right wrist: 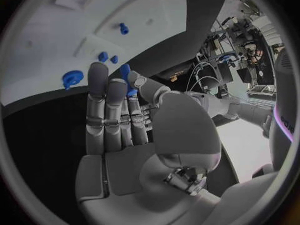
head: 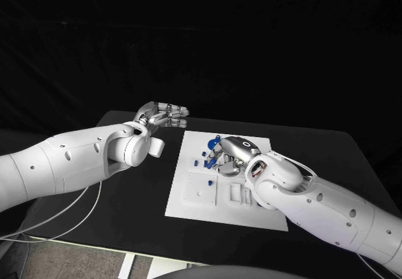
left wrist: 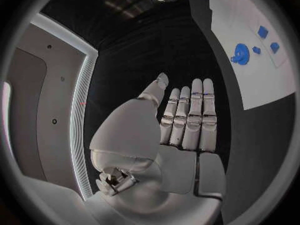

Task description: Assemble the parts on the task board

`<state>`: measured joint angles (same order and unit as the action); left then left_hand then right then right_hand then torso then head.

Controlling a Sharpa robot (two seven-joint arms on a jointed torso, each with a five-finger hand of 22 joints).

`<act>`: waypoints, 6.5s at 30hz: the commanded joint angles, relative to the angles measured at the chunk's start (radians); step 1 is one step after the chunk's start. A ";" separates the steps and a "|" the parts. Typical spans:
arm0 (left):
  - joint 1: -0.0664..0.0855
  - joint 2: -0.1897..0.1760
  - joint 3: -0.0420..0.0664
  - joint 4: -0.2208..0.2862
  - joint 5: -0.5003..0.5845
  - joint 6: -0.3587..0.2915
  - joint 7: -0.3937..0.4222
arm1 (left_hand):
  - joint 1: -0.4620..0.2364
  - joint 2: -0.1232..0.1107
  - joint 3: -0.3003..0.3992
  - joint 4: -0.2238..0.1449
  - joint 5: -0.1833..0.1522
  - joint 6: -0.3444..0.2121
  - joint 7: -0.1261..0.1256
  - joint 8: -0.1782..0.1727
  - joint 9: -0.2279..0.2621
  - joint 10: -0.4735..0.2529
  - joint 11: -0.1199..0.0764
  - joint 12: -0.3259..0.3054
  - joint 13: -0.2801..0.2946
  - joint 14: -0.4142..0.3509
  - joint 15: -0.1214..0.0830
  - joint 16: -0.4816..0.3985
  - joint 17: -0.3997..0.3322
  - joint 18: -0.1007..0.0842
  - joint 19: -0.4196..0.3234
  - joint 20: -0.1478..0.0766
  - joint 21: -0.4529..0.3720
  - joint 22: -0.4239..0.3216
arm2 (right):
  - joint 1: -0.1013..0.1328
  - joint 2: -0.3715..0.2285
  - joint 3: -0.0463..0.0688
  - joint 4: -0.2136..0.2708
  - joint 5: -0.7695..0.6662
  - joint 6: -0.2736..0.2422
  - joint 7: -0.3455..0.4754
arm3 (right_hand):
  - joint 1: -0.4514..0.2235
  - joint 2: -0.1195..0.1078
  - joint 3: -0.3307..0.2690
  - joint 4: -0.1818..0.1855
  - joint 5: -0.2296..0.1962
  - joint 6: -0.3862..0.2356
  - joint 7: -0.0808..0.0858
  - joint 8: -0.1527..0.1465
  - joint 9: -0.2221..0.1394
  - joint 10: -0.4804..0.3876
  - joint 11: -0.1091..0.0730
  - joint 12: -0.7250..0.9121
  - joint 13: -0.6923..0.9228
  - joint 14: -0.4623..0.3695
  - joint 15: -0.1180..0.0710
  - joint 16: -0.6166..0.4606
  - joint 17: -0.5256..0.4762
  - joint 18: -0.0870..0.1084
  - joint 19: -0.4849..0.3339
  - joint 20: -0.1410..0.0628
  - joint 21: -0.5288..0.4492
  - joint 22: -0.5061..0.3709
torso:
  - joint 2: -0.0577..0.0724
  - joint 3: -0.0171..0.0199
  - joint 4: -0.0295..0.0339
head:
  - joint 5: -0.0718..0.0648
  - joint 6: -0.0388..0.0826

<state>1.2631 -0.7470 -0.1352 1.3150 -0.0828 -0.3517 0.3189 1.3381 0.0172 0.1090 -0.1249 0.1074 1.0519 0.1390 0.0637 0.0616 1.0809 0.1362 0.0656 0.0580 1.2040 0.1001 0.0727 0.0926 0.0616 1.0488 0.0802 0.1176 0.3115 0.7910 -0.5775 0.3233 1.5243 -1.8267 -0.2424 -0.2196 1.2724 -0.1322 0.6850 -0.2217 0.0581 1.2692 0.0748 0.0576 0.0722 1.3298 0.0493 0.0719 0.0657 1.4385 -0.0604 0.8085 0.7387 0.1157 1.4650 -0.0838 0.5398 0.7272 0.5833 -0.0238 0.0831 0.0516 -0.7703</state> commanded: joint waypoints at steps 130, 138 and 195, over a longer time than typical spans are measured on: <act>-0.005 0.005 0.001 -0.010 0.012 0.020 -0.002 | -0.007 0.018 -0.005 0.004 -0.003 -0.004 -0.001 0.001 0.001 -0.011 0.002 -0.002 0.001 -0.003 0.006 -0.002 0.002 0.006 0.003 0.007 0.013 -0.028 | -0.008 0.049 -0.129 -0.020 -0.160 0.108 -0.032 | -0.018 0.026 -0.011 -0.036 0.026 0.013 0.000 0.007 0.001 0.040 -0.029 -0.004 0.000 0.003 -0.008 -0.008 0.008 0.016 0.027 -0.008 -0.049 0.080 | 0.000 0.0010 -0.0013 | 0.032 -0.035; -0.006 0.006 0.001 -0.015 0.012 0.021 -0.002 | -0.007 0.018 -0.005 0.004 -0.003 -0.004 -0.001 0.001 0.001 -0.011 0.002 -0.002 0.001 -0.003 0.006 -0.002 0.002 0.006 0.003 0.007 0.013 -0.028 | -0.008 0.050 -0.129 -0.021 -0.161 0.101 -0.035 | -0.018 0.025 -0.009 -0.036 0.026 0.013 -0.001 0.007 0.001 0.040 -0.029 -0.004 0.000 0.003 -0.008 -0.008 0.008 0.016 0.028 -0.008 -0.050 0.082 | 0.000 -0.0002 -0.0020 | 0.032 -0.036; -0.008 0.011 0.001 -0.021 0.014 0.032 -0.018 | -0.010 0.020 -0.009 0.006 -0.004 -0.007 0.000 0.001 0.001 -0.015 0.004 -0.003 0.001 -0.005 0.006 -0.002 0.002 0.006 0.003 0.008 0.016 -0.041 | 0.032 0.075 -0.176 -0.035 -0.077 0.062 -0.064 | 0.027 -0.057 -0.332 0.045 0.186 -0.296 0.047 0.004 -0.011 -0.305 0.058 -0.002 -0.006 -0.026 0.051 -0.012 -0.056 0.056 0.039 0.052 -0.153 0.011 | 0.000 0.0024 -0.0022 | 0.025 -0.046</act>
<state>1.2563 -0.7367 -0.1352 1.2922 -0.0753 -0.3343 0.3000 1.3302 0.0329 0.1052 -0.1211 0.1074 1.0520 0.1390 0.0637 0.0616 1.0702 0.1396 0.0656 0.0580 1.2004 0.1038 0.0727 0.0942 0.0617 1.0525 0.0839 0.1293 0.2718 0.8232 -0.5009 0.1472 1.4851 -1.9366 -0.1246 -0.2810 1.2923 -0.1910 0.3573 -0.1763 0.2403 0.9781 0.1218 0.0639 0.0625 1.0286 0.1076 0.0654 0.0596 1.4202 -0.0071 0.7975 0.6840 0.1546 1.4648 -0.0403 0.3904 0.7396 0.5829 -0.0214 0.0803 0.0764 -0.8150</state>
